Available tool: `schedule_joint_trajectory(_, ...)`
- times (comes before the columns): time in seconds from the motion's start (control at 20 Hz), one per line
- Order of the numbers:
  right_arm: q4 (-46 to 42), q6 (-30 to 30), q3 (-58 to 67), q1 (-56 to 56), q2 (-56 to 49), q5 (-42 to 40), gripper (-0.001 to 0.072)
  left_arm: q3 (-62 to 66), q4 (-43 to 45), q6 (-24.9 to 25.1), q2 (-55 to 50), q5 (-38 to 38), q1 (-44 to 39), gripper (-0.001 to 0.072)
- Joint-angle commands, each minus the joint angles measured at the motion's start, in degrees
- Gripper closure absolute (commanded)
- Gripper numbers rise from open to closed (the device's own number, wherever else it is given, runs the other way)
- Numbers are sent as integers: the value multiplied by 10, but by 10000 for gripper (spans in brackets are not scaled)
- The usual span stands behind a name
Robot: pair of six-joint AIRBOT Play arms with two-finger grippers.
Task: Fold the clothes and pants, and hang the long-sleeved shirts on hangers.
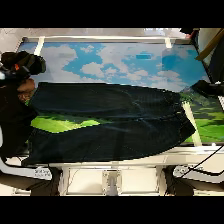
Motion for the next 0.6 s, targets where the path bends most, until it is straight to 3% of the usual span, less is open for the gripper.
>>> schedule_joint_trajectory(0.0, -29, -31, -24, -60, 45, 96, 297, -33, 75, 18, 101, -209, 71, 145)
schedule_joint_trajectory(0.25, 16, -68, -174, -136, 108, 97, 297, -285, 65, 66, 298, -295, 188, 149)
schedule_joint_trajectory(0.55, 81, -101, -197, -136, 111, 98, 297, -436, -53, 130, 340, -401, 404, 149)
